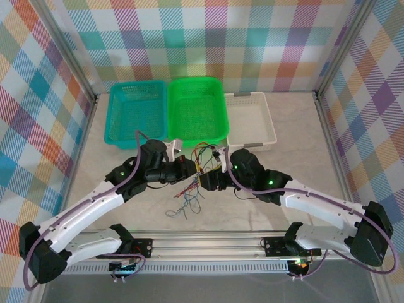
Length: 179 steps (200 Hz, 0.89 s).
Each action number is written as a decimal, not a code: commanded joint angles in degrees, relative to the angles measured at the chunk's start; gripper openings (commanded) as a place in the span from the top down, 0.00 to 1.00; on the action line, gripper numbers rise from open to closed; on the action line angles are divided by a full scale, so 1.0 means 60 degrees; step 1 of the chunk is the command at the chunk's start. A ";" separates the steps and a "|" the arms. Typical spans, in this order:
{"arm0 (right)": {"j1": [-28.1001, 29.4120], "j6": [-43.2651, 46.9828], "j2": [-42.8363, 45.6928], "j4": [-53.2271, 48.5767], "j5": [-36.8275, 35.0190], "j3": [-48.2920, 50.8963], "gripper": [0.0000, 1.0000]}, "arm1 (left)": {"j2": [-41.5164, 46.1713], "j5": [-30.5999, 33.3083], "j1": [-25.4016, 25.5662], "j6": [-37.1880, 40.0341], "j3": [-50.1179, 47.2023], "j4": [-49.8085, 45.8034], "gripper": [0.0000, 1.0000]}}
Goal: Untangle the cables
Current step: Untie the cable from multiple cables.
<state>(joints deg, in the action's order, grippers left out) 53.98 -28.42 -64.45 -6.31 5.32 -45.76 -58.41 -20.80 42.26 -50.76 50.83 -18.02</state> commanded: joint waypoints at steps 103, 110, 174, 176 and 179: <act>0.0042 0.0256 0.0596 0.3043 0.0299 0.1373 0.99 | 0.0659 -0.0577 0.0049 -0.0827 -0.0544 0.0880 1.00; 0.0042 0.0255 0.0663 0.3043 0.0279 0.1411 1.00 | 0.0660 -0.0580 0.0061 -0.0806 -0.0548 0.0880 1.00; 0.0042 0.0407 0.1874 0.2375 0.0119 0.1577 1.00 | 0.1055 -0.0377 0.0044 0.0234 -0.0388 -0.0353 0.45; 0.0042 0.0417 0.1914 0.2334 0.0152 0.1573 1.00 | 0.1072 -0.0362 0.0046 0.0303 -0.0386 -0.0414 0.43; 0.0042 0.0424 0.1956 0.2303 0.0162 0.1569 1.00 | 0.1101 -0.0330 0.0039 0.0364 -0.0397 -0.0480 0.40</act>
<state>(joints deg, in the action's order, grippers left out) 54.24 -26.50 -55.81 7.27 6.44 -36.29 -53.98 -23.35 42.26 -52.99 48.14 -15.81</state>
